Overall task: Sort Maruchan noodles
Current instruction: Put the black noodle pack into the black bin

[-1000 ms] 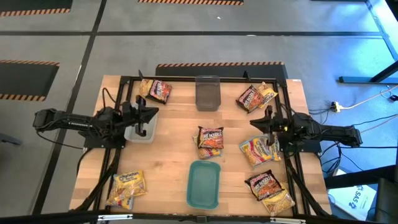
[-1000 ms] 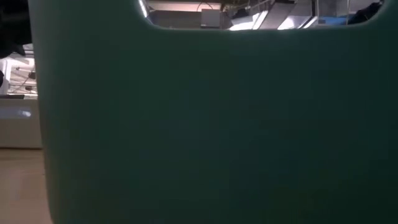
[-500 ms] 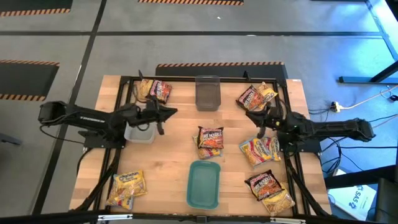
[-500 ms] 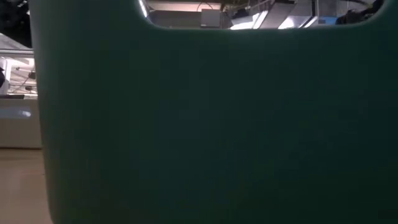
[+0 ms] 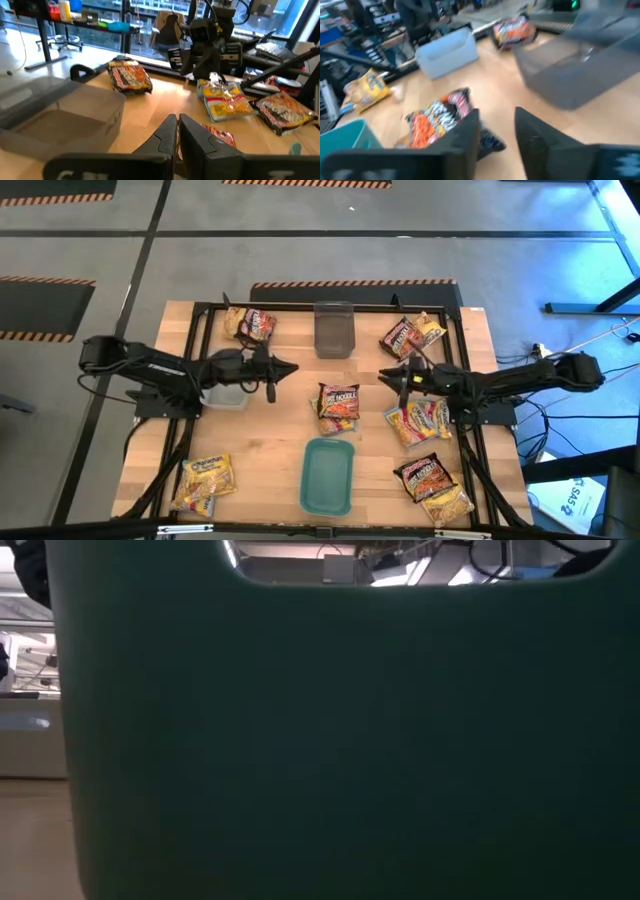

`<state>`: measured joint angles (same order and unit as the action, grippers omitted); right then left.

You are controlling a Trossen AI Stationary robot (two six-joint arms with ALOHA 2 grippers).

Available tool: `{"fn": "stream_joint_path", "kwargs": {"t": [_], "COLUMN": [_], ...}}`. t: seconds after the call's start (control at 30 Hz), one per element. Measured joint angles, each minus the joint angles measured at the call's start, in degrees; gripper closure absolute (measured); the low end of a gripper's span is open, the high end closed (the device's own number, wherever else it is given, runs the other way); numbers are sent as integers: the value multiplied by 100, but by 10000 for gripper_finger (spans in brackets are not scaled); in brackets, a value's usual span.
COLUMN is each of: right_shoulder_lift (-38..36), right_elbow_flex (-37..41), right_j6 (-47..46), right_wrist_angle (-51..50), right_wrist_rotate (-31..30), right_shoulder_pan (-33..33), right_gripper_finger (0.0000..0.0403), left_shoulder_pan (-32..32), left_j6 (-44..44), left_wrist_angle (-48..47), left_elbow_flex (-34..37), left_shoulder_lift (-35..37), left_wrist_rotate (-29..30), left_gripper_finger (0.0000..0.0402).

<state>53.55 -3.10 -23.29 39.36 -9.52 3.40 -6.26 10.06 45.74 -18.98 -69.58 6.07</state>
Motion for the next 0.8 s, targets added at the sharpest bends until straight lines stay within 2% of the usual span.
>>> {"fn": "stream_joint_path", "kwargs": {"t": [0.2, 0.3, 0.37, 0.53, 0.7, 0.8], "right_shoulder_lift": [1062, 1611, 1958, 2596, 2860, 2996], "right_elbow_flex": [-283, -531, -690, -1054, -1272, -1326], "right_j6": [-654, -786, -817, -1114, -1323, -1619], "right_wrist_angle": [129, 117, 122, 116, 97, 82], "right_wrist_rotate": [314, 376, 682, 1360, 1012, 1193], "right_shoulder_pan": [-2, -2, -1, -2, -11, -37], "right_gripper_finger": [162, 114, 92, 63, 57, 56], "left_shoulder_pan": [261, 375, 447, 572, 680, 753], "left_j6": [8, 32, 135, 339, 352, 352], "left_wrist_angle": [24, 40, 84, 218, 480, 797], "left_elbow_flex": [0, -2, -2, -2, -2, -2], "left_shoulder_lift": [-357, -566, -700, -988, -1229, -1437], "left_wrist_rotate": [1, 24, 24, 64, 69, 70], "left_gripper_finger": [388, 388, 388, 388, 388, 388]}}
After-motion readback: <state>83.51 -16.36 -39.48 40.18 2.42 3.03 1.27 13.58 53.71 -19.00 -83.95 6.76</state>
